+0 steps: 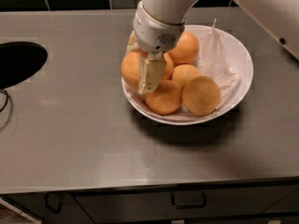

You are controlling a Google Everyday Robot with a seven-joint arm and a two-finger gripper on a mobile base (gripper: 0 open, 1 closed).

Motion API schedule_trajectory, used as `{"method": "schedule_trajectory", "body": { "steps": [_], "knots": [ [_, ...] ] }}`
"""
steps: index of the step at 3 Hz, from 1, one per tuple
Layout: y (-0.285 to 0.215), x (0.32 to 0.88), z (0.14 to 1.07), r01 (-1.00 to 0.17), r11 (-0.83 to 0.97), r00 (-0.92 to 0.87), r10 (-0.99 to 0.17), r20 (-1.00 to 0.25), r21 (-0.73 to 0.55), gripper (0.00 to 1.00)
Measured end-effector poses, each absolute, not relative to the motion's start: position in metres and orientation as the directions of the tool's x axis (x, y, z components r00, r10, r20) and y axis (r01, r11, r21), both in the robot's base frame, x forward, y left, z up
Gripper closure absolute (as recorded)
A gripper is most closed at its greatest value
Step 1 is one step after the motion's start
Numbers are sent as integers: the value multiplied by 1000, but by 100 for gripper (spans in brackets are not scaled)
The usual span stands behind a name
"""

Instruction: Pick orange from white bowl

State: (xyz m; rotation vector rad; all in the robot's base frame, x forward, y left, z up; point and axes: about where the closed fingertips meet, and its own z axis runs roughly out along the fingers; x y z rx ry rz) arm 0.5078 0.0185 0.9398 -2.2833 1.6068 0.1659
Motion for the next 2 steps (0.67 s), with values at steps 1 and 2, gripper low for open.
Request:
{"method": "schedule_trajectory", "body": {
  "steps": [1, 2],
  "knots": [
    [7, 494, 982, -907, -266, 362, -888, -282, -326, 100],
    [-2, 478, 1023, -872, -239, 373, -890, -263, -428, 100]
  ]
}}
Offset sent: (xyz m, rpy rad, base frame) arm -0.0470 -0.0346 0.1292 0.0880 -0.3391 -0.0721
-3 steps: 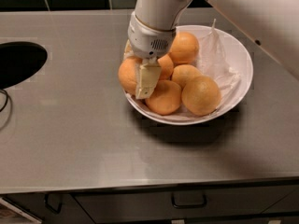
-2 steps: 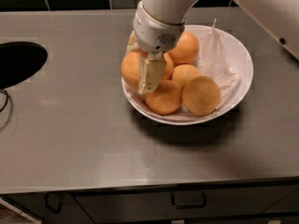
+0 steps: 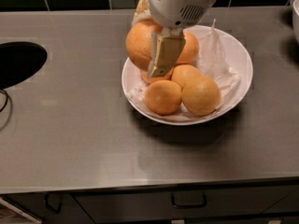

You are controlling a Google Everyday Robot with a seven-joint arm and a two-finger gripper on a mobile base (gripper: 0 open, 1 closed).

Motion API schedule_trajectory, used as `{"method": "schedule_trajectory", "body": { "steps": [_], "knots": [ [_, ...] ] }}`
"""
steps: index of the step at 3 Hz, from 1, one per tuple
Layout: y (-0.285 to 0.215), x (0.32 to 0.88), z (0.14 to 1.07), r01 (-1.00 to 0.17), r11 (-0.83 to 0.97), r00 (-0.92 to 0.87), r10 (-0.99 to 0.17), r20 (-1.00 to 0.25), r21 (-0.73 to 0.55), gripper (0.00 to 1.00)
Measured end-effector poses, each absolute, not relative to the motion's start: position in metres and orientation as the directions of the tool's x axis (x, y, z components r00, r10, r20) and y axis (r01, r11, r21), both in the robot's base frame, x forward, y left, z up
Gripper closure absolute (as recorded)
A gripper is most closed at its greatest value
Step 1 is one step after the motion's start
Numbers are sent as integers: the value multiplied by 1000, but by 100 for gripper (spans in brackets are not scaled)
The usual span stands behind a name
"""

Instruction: Pick orange from white bowl

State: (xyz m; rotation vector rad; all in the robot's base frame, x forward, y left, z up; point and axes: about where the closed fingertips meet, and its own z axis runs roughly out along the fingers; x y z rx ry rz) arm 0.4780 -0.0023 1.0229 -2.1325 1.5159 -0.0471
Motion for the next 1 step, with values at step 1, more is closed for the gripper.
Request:
{"method": "schedule_trajectory", "body": {
  "steps": [1],
  "knots": [
    [-2, 476, 1026, -869, -239, 375, -890, -261, -434, 100]
  ]
}}
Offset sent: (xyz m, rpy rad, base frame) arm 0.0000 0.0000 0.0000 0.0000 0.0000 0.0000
